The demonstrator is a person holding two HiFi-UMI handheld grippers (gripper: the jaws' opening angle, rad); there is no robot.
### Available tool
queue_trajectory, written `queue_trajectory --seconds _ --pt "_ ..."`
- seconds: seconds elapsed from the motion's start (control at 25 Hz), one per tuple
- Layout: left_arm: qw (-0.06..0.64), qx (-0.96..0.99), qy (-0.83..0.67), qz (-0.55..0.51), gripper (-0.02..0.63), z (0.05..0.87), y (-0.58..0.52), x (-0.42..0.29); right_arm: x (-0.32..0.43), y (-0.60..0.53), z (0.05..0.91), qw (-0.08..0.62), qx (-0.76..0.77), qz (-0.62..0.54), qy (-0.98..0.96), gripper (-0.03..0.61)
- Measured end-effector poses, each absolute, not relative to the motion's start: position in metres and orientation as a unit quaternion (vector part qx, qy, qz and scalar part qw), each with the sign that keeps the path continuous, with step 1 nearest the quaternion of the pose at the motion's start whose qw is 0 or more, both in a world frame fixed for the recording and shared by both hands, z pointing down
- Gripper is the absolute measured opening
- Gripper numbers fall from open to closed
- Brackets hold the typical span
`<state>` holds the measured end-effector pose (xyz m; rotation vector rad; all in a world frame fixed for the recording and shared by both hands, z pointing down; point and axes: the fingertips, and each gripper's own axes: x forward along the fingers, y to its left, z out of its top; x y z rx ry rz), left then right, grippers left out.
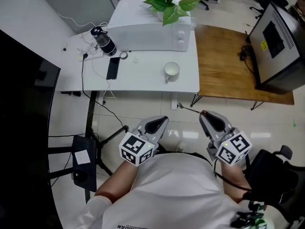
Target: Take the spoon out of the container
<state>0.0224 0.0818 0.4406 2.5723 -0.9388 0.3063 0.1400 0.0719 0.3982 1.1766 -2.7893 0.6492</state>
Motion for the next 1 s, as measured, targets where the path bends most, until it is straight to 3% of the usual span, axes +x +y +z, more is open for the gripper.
queue_trajectory --seconds 1.0 --pt "0.198 0.94 -0.254 0.111 0.005 0.433 0.079 -0.027 0.08 0.083 0.391 0.031 0.439 0.217 -0.871 0.055"
